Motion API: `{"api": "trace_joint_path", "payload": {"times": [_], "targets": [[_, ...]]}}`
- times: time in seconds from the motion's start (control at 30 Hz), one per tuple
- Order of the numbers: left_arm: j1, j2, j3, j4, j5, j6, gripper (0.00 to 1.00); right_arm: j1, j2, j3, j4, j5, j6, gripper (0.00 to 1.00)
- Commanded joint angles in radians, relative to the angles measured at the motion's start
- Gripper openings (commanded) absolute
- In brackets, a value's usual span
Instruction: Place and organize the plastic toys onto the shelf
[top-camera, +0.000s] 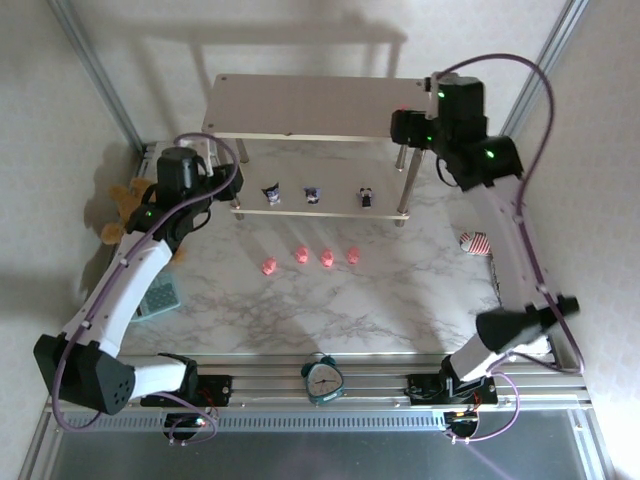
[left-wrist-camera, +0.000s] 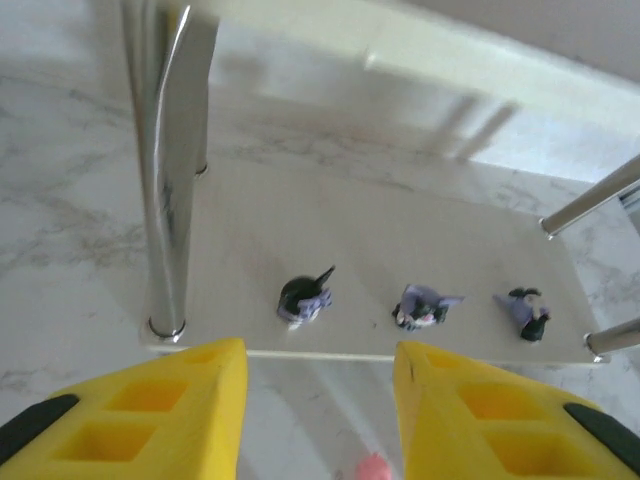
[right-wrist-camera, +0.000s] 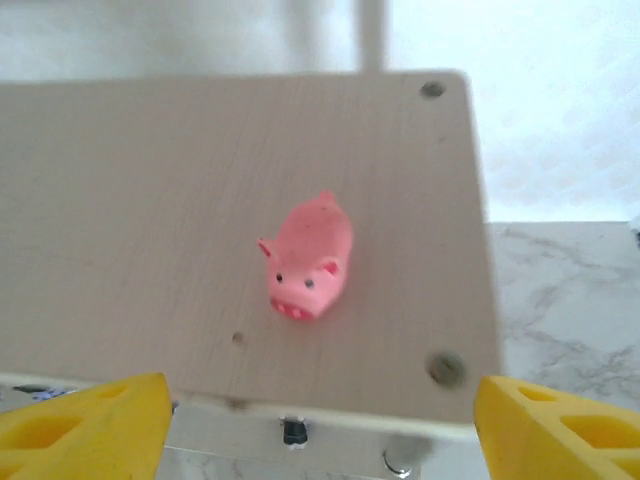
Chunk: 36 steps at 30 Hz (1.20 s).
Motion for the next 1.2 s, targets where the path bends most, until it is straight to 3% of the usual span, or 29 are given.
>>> {"api": "trace_joint_path", "payload": {"times": [0.0,0.13,0.27,0.5,0.7,0.93,1.17], "targets": [[0.006,-0.082,-0.069,0.050,-0.046,0.020,0.45,0.035,-0.154,-0.059,0.027,0.042,-0.012,0.78],[0.006,-0.104,-0.116,0.055,-0.081,0.017,0.46,0.158,-0.269,-0.179,-0.117,0.094,0.037,0.72],[0.009,-0.091,-0.162,0.088,-0.068,-0.001,0.47,0.326,-0.359,-0.442,-0.149,0.145,0.184,0.70],[0.011,-0.060,-0.227,0.133,-0.020,-0.037,0.46,0.490,-0.317,-0.856,0.036,0.054,0.494,0.68],[0.013,-0.061,-0.225,0.110,-0.042,-0.016,0.46,0.489,-0.105,-0.915,0.145,0.060,0.544,0.58],[0.022,-0.064,-0.223,0.092,-0.054,0.006,0.46,0.459,0.137,-0.828,0.211,0.036,0.538,0.56],[0.049,-0.070,-0.222,0.075,-0.055,0.029,0.46,0.422,0.213,-0.806,0.228,0.097,0.531,0.56]]}}
